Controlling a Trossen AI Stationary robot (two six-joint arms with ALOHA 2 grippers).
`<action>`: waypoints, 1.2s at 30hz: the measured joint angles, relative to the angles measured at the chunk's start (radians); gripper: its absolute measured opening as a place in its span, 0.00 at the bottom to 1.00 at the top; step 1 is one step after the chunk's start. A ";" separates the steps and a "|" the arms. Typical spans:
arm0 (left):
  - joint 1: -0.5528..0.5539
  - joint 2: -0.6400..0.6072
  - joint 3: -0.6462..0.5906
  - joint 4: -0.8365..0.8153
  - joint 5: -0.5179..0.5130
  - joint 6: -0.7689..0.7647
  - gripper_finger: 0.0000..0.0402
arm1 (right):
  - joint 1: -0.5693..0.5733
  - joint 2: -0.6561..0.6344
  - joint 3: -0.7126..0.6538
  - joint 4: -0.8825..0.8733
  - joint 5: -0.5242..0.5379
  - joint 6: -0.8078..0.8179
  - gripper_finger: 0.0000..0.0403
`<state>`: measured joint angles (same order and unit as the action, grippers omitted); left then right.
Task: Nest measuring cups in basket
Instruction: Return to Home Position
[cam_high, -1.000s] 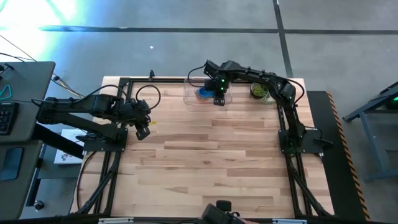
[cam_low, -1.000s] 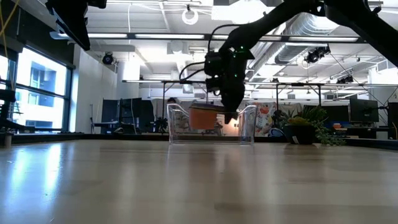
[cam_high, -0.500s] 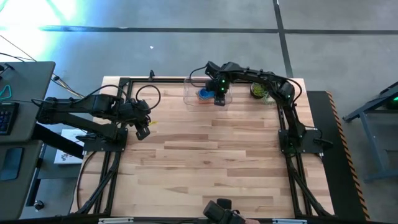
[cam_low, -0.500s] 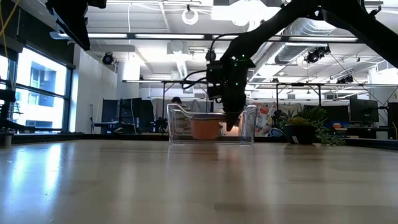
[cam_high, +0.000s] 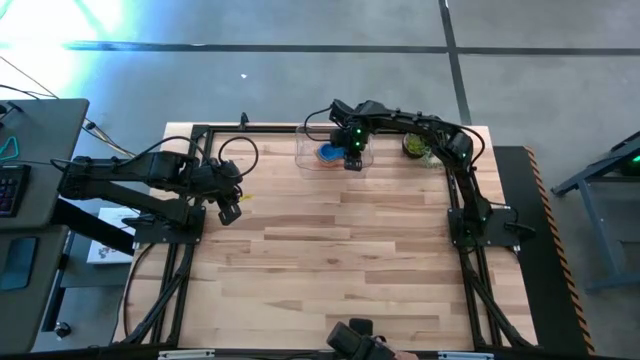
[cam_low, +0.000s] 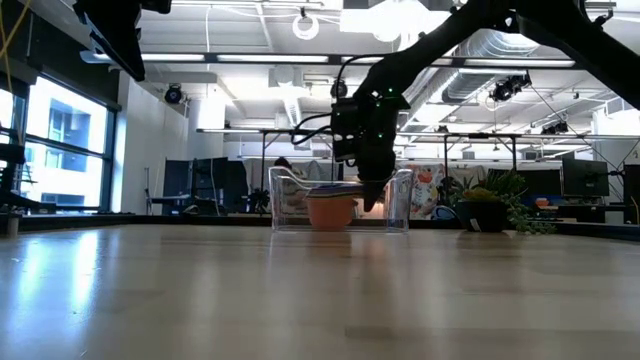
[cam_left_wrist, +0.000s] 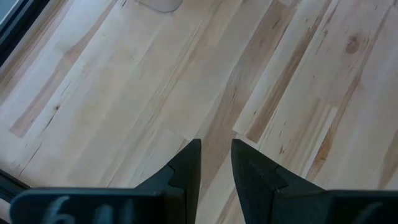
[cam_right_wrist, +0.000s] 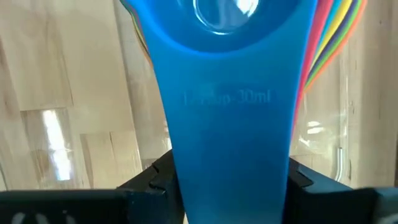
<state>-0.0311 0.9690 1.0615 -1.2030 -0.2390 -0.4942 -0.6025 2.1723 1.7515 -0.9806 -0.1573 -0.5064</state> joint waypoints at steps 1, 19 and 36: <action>0.000 0.000 0.000 0.000 0.000 0.000 0.19 | 0.000 0.000 0.000 0.001 0.004 0.000 0.38; 0.000 0.000 0.000 0.000 0.000 0.000 0.19 | 0.000 -0.070 0.001 -0.047 0.025 0.007 0.52; 0.000 0.000 0.000 0.000 0.000 0.000 0.19 | 0.105 -0.373 0.001 0.099 -0.152 0.321 0.52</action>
<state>-0.0313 0.9690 1.0615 -1.2028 -0.2392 -0.4942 -0.4972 1.7993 1.7528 -0.8814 -0.3097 -0.1853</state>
